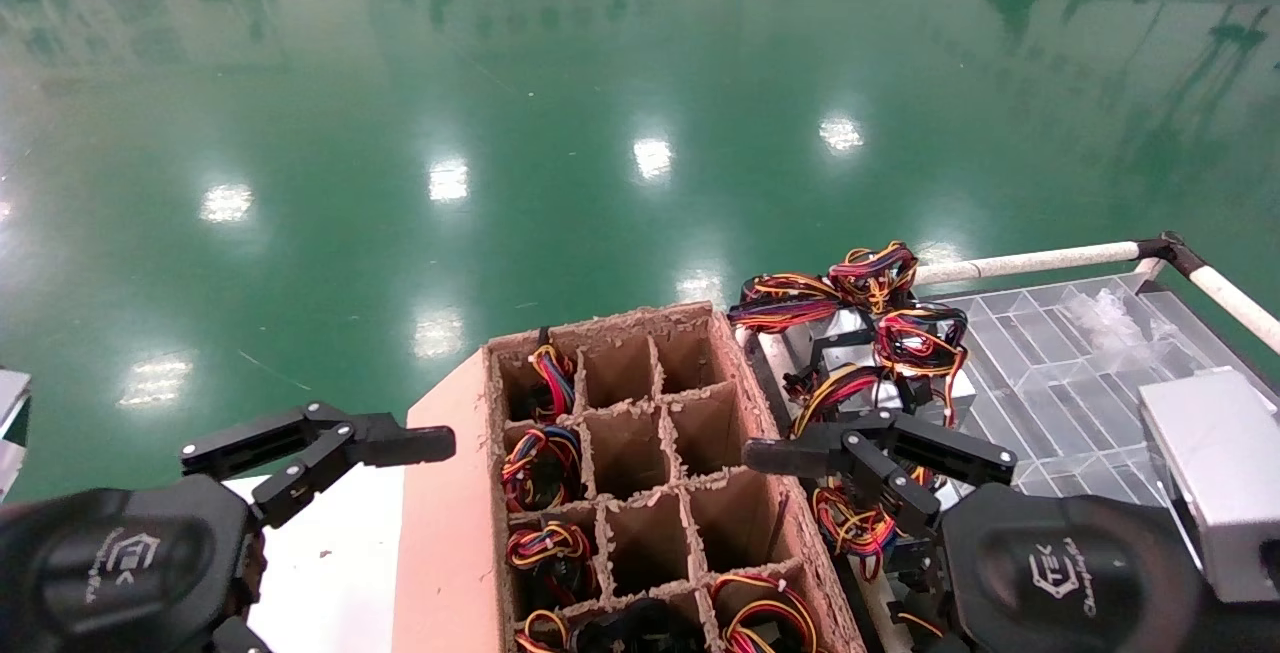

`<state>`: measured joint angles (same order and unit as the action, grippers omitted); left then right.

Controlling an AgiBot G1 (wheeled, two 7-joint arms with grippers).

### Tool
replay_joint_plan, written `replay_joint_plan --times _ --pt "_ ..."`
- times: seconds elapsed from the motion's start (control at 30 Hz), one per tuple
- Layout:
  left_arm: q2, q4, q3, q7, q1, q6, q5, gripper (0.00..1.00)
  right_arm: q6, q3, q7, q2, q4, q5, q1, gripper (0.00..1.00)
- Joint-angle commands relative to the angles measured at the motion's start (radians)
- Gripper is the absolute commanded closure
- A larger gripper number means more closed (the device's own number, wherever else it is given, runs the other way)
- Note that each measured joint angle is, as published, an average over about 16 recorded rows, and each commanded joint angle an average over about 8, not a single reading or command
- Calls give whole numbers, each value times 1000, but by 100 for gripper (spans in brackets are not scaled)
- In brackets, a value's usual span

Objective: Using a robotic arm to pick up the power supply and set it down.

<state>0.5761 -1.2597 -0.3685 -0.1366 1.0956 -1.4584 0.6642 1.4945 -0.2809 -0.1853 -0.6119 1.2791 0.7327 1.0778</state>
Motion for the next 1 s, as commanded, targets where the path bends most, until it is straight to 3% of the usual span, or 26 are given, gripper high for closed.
replay_joint_plan --times 0.03,0.07,0.13,0.27,1.0 --pt "0 0 0 0 0 0 0 20 0 0 0 0 0 0 0 0" --pt "0 0 0 0 0 0 0 33 0 0 0 0 0 0 0 0" --pt "0 0 0 0 0 0 0 50 0 0 0 0 0 0 0 0" --pt "0 0 0 0 0 0 0 100 0 0 0 0 0 0 0 0" --pt "0 0 0 0 0 0 0 100 0 0 0 0 0 0 0 0"
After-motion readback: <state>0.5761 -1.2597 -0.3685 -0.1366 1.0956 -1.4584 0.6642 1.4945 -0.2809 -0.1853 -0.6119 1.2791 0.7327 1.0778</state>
